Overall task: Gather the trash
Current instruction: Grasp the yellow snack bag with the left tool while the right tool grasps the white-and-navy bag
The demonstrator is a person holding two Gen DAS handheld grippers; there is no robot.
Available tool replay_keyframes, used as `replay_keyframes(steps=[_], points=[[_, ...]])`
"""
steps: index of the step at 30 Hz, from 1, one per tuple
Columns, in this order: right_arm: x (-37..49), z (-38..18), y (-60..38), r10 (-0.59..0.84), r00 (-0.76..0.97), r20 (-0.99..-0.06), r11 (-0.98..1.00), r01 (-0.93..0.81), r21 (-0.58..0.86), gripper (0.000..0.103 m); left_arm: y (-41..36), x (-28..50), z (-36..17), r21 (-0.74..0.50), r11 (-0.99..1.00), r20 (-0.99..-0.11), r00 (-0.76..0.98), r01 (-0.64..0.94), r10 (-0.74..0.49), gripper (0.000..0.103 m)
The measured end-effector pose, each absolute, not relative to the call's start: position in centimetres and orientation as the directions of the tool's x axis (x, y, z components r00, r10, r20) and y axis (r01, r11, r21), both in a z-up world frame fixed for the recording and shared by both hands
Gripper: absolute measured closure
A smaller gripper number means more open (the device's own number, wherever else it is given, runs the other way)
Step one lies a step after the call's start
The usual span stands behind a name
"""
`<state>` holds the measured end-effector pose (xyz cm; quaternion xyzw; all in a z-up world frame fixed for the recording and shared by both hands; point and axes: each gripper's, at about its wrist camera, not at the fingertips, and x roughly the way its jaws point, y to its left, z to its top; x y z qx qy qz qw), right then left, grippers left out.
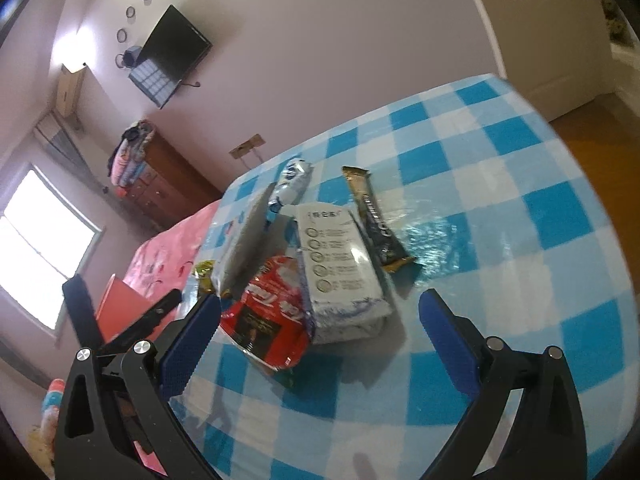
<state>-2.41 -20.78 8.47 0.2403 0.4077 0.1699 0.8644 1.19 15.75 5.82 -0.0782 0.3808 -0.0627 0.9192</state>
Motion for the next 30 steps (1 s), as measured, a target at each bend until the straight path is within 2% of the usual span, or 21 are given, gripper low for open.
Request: replay_keyframes(steps=[2,5,7,12,19,21,26,30], points=[[-1.7,8.2,-20.6,0.509,0.597,-0.620,0.816,-0.107,0.567,0.007,15.7,1.9,5.3,-0.195,0.979,-0.699,0.694,0.051,-0.175,0.026],[-0.8,7.7,-20.7,0.534,0.577,-0.618,0.800,-0.109,0.590,0.021,15.6,2.8,4.8,-0.202,0.978,-0.708,0.683,0.049,-0.180,0.028],[-0.2,7.1,-20.8,0.550,0.562,-0.618,0.787,-0.100,0.609,0.022,15.5,3.3,4.6,-0.201,0.978,-0.712,0.678,0.048,-0.180,0.029],[0.6,5.8,-21.2,0.583,0.532,-0.613,0.757,-0.083,0.648,0.034,15.0,4.4,4.1,-0.186,0.981,-0.724,0.668,0.051,-0.172,0.033],[1.4,5.5,-21.2,0.611,0.513,-0.603,0.738,-0.094,0.669,0.035,15.2,5.5,3.3,-0.189,0.981,-0.736,0.656,0.035,-0.165,0.038],[1.6,5.4,-20.9,0.606,0.506,-0.614,0.747,-0.099,0.657,0.035,15.0,5.8,3.0,-0.186,0.982,-0.744,0.648,0.037,-0.165,0.047],[2.1,5.1,-20.4,0.603,0.492,-0.627,0.754,-0.097,0.650,0.035,15.0,5.9,2.5,-0.195,0.980,-0.749,0.640,0.029,-0.168,0.051],[2.3,5.0,-20.0,0.599,0.488,-0.635,0.762,-0.101,0.640,0.035,14.8,6.0,2.3,-0.191,0.981,-0.751,0.638,0.035,-0.169,0.061]])
